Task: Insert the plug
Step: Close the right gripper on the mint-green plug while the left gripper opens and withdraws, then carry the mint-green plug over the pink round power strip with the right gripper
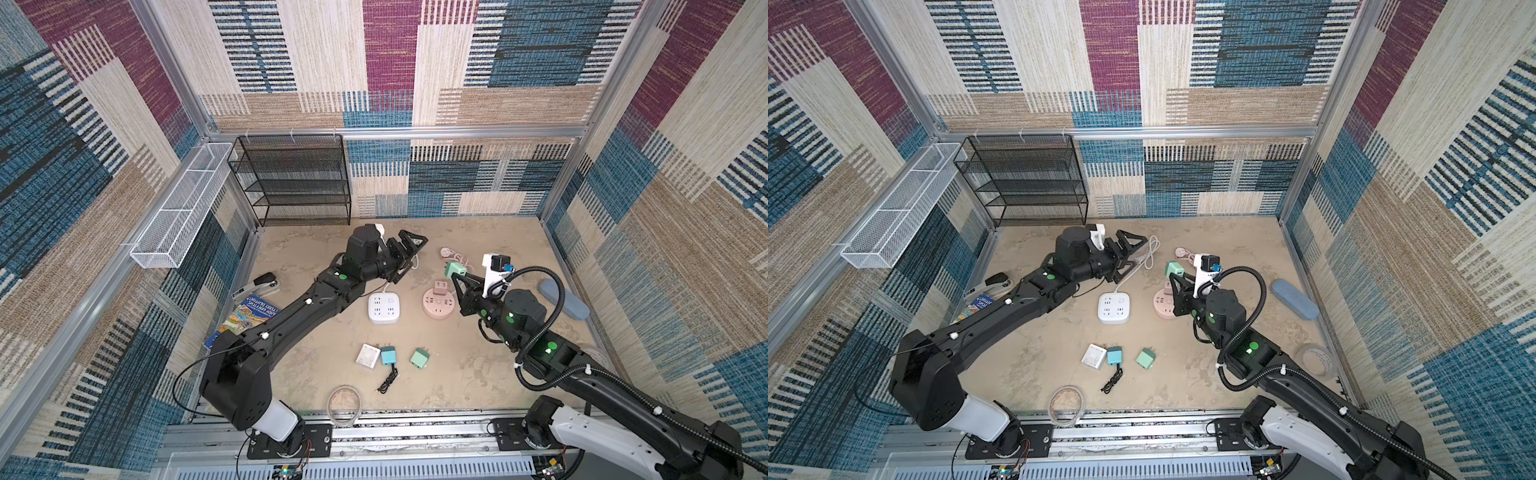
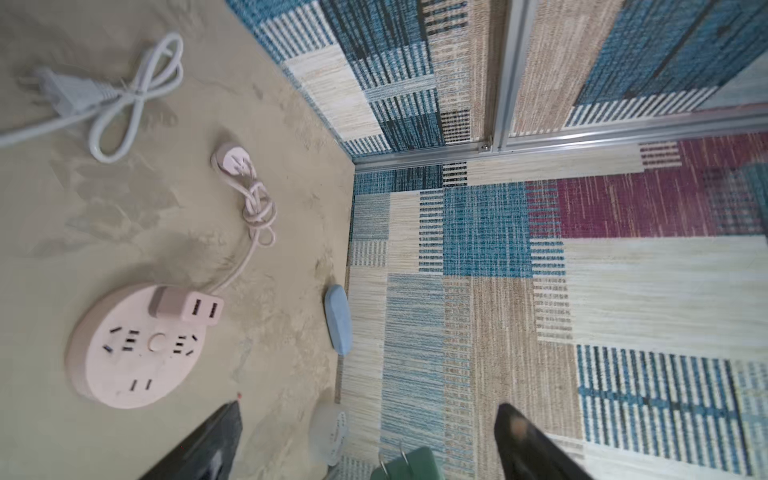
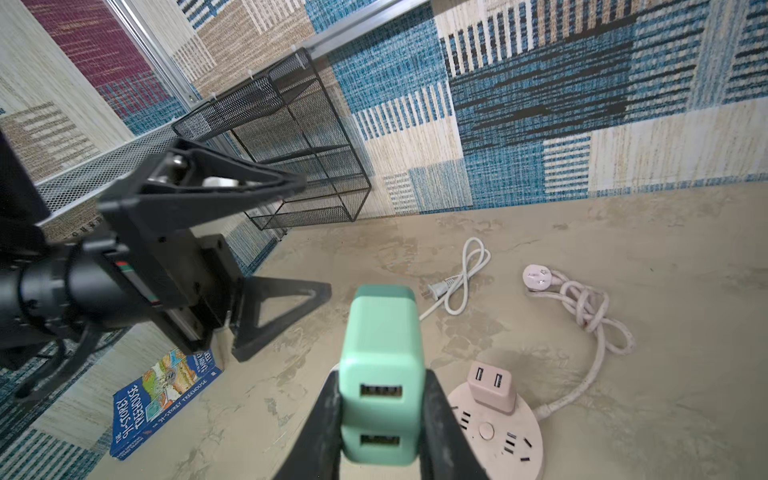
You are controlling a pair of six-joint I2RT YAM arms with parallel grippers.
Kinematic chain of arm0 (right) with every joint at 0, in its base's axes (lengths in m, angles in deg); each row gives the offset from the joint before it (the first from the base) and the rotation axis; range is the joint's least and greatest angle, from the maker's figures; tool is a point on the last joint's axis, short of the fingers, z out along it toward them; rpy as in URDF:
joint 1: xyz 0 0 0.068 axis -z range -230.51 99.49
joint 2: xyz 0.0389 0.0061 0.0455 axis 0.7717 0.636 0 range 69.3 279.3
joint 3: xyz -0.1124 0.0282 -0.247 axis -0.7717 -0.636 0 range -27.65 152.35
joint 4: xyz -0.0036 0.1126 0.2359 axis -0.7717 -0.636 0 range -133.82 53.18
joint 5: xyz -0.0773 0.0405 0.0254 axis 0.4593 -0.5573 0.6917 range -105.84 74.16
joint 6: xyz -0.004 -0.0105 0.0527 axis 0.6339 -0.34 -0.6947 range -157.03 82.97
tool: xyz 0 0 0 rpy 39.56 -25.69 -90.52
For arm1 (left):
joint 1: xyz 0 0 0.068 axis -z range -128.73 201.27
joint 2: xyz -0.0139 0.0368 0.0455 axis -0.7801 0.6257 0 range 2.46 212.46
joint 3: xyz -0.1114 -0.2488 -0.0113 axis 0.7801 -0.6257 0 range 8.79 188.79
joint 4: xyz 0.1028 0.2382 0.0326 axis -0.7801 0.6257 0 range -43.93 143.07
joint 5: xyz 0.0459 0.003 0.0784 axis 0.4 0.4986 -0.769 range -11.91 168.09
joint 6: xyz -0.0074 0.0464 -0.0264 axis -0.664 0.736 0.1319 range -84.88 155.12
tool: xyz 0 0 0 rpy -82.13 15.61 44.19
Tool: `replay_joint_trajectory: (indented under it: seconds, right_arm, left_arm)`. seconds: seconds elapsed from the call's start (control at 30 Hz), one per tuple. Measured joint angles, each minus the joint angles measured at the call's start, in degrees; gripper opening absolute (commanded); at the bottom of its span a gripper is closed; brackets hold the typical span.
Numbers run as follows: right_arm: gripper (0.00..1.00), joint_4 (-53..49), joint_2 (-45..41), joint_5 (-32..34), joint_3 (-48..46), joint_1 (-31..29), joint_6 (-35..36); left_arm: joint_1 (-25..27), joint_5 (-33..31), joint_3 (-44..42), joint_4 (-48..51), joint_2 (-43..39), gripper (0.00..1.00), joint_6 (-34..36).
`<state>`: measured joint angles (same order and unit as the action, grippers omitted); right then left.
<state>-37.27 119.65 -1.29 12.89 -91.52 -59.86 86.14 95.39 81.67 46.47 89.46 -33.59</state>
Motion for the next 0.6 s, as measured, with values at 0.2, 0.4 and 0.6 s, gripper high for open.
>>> replay_joint_trajectory:
  seconds: [0.2, 0.4, 0.6]
  right_arm:
    - [0.0, -14.9, 6.1, -3.1, 11.3, 2.3, -1.3]
    - [0.0, -25.8, 13.7, -11.8, 19.2, 7.5, -2.2]
    - [0.0, -34.4, 22.1, -20.4, 26.4, 11.7, -1.9]
  left_arm:
    - [-0.1, -10.9, -3.0, 11.7, -8.0, 1.0, 18.0]
    - [-0.1, -17.3, -12.5, 16.5, -17.8, 0.99, 26.8]
    - [-0.1, -20.2, -12.9, 25.8, -19.5, 1.0, 34.2]
